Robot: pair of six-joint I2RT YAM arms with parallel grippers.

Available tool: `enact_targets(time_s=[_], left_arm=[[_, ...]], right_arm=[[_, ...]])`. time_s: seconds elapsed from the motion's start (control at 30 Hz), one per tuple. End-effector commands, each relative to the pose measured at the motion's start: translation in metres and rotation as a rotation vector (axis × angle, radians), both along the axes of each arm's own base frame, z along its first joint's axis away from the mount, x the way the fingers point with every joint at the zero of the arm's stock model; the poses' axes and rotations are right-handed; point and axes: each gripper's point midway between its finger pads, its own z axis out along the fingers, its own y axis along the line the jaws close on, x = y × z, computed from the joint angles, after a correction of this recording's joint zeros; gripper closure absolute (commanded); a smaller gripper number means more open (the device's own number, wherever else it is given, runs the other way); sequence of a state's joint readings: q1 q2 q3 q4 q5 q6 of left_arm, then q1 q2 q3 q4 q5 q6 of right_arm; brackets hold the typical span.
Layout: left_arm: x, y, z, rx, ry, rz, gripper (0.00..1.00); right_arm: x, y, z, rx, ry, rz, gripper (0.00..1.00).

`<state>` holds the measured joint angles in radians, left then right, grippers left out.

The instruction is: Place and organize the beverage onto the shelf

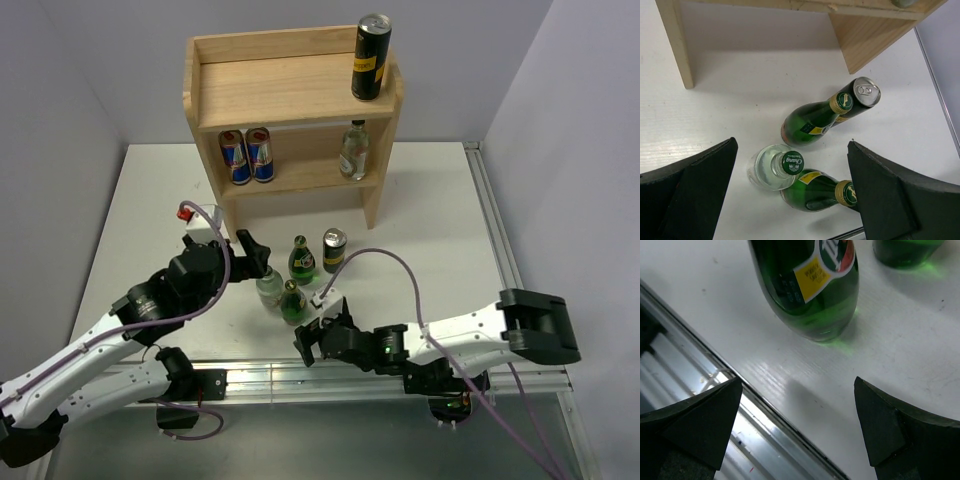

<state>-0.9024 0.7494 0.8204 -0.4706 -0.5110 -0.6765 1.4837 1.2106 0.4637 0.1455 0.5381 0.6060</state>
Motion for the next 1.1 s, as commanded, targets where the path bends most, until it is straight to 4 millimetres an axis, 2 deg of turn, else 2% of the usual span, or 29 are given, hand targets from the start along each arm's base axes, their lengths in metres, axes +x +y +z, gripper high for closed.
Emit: enact_targets(time_s=[0.0,0.03,0.07,0.1,0.33,0.47,0.6,0.73,0.87,0.93,0.97,1.0,1.03,1.07], left_arm=[[-0.002,0.012,0.031,0.016,-0.069,0.004,0.01],[-0.003,0.015,0.032,0.025,-0.068,0.005,0.01],[-0.004,0.017,0.034,0.039,-0.065,0.007,0.01],[-0.004,0.02,0.033,0.058,-0.067,0.011,0.01],[-0.009,0.024,0.024,0.073,-0.059,-0.005,0.01],[-0.011,0.028,0.027,0.069,-0.074,-0.003,0.01],[-0.012,0.023,0.024,0.058,-0.07,-0.02,0.01],[-0.016,0.004,0.013,-0.002,-0.03,-0.079,0.01],[-0.036,-0.021,0.005,-0.06,0.041,-0.227,0.01],[-0.045,-0.024,0.005,-0.057,0.069,-0.263,0.01],[-0.053,-0.028,0.006,-0.06,0.078,-0.3,0.01],[-0.057,-0.029,0.012,-0.068,0.073,-0.312,0.01],[-0.061,-0.029,0.011,-0.068,0.082,-0.321,0.01],[-0.068,-0.032,0.015,-0.076,0.079,-0.351,0.01]], right_arm=[[0.008,0.028,0.015,0.101,-0.029,-0.042,0.0],[0.009,0.032,0.005,0.074,-0.034,-0.045,0.0],[0.012,0.039,0.009,0.08,-0.045,-0.052,0.0],[0.017,0.039,0.001,0.047,-0.068,-0.074,0.0],[0.036,0.063,0.008,0.041,-0.162,-0.139,0.0],[0.048,0.064,0.007,0.017,-0.2,-0.199,0.0],[0.059,0.062,0.001,-0.005,-0.216,-0.245,0.0],[0.062,0.057,-0.003,-0.023,-0.222,-0.267,0.0],[0.063,0.047,0.006,0.006,-0.22,-0.273,0.0],[0.062,0.038,0.008,0.003,-0.22,-0.281,0.0],[0.062,0.034,0.017,0.021,-0.221,-0.288,0.0],[0.061,0.026,0.016,0.016,-0.221,-0.29,0.0],[0.06,0.022,0.027,0.054,-0.212,-0.295,0.0],[0.06,0.016,0.028,0.053,-0.212,-0.3,0.0]])
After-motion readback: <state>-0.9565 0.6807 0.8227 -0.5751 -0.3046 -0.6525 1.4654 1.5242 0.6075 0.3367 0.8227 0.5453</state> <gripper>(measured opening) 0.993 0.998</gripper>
